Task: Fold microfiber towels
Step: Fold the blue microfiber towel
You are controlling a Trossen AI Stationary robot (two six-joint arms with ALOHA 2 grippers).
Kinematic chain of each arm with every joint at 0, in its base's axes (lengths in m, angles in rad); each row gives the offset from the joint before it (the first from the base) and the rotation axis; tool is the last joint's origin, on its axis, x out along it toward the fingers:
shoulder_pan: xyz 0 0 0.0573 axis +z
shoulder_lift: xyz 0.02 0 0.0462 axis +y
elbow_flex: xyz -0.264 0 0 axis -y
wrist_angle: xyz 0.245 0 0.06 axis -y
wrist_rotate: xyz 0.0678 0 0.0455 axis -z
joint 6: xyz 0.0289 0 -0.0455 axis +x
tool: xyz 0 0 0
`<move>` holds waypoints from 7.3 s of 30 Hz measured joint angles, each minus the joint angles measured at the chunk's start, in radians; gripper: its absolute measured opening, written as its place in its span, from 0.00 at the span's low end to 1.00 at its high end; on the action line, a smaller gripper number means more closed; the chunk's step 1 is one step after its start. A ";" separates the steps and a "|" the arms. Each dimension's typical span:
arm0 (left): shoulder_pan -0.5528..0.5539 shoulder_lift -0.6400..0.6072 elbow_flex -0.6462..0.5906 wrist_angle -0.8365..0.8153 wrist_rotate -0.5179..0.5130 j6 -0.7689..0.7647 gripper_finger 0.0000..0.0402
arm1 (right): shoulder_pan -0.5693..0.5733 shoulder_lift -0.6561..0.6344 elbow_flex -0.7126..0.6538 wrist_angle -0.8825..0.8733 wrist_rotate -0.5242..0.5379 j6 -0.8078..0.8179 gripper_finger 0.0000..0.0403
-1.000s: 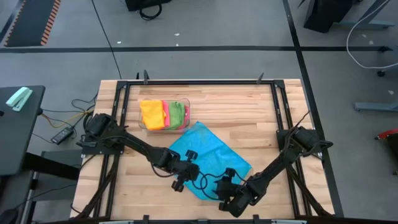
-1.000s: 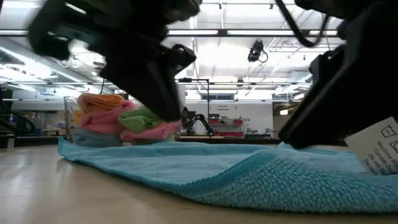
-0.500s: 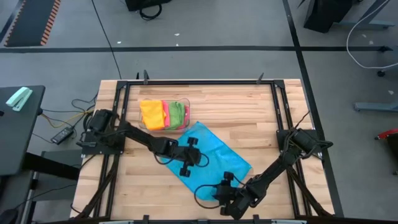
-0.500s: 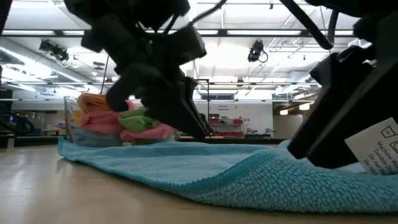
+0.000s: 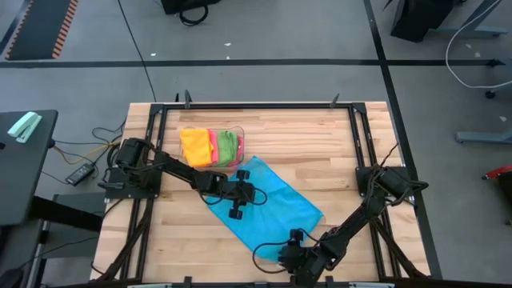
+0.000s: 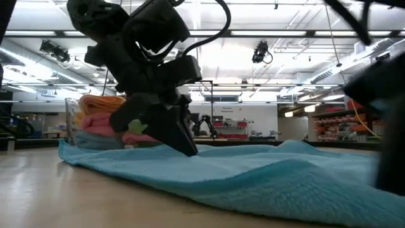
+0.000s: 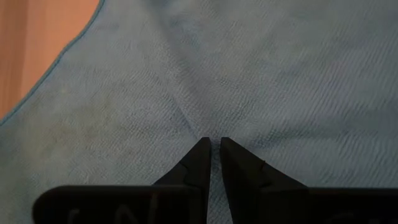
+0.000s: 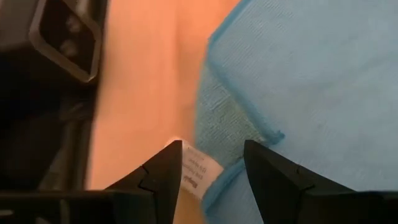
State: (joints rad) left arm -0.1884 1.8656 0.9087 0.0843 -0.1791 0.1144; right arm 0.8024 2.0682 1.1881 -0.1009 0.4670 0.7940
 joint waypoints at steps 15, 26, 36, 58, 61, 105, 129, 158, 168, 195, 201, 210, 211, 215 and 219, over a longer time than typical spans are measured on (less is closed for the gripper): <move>0.038 0.000 0.000 -0.001 -0.001 -0.010 0.09 | 0.056 -0.018 0.000 0.287 -0.235 0.115 0.45; 0.011 0.000 0.000 -0.003 -0.003 -0.024 0.11 | 0.049 -0.057 0.000 0.046 0.058 0.038 0.45; -0.039 -0.001 0.002 -0.025 -0.004 -0.025 0.11 | 0.008 -0.023 0.003 0.213 0.116 -0.243 0.45; -0.050 -0.109 0.002 -0.181 0.021 -0.050 0.10 | 0.018 0.048 0.082 0.143 0.125 -0.255 0.45; -0.068 -0.126 0.002 -0.239 0.055 -0.044 0.09 | 0.026 0.048 0.085 0.104 0.123 -0.215 0.45; -0.326 -0.171 0.038 -0.928 -0.090 0.400 0.46 | 0.028 0.118 0.116 0.046 0.053 -0.202 0.03; -0.391 -0.168 -0.035 -0.898 -0.258 0.441 0.03 | 0.038 0.117 0.115 0.041 0.053 -0.158 0.02; -0.101 -0.171 0.228 -0.698 -0.359 0.652 0.02 | 0.106 -0.127 0.114 -0.437 -0.013 0.485 0.03; 0.036 -0.171 0.228 -0.534 -0.324 0.743 0.06 | 0.111 -0.127 0.114 -0.462 -0.027 0.607 0.03; 0.153 -0.024 0.228 -0.412 -0.374 0.790 0.07 | 0.037 -0.240 0.114 -0.678 -0.011 0.727 0.03; 0.165 -0.024 0.228 -0.446 -0.428 0.801 0.07 | -0.010 -0.240 0.114 -0.741 -0.075 0.716 0.03; 0.207 -0.024 0.228 -0.520 -0.428 0.794 0.03 | -0.043 -0.244 0.114 -0.782 -0.095 0.684 0.03; 0.209 -0.024 0.228 -0.510 -0.427 0.790 0.04 | -0.043 -0.249 0.114 -0.785 -0.095 0.675 0.03; 0.214 -0.024 0.228 -0.454 -0.354 0.782 0.11 | -0.043 -0.261 0.115 -0.790 -0.092 0.664 0.03; 0.232 -0.024 0.228 -0.437 -0.266 0.769 0.24 | -0.043 -0.261 0.115 -0.790 -0.086 0.660 0.03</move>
State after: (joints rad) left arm 0.0433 1.8420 1.1362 -0.3531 -0.4446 0.8833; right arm 0.7593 1.8069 1.3033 -0.8911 0.3805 1.4540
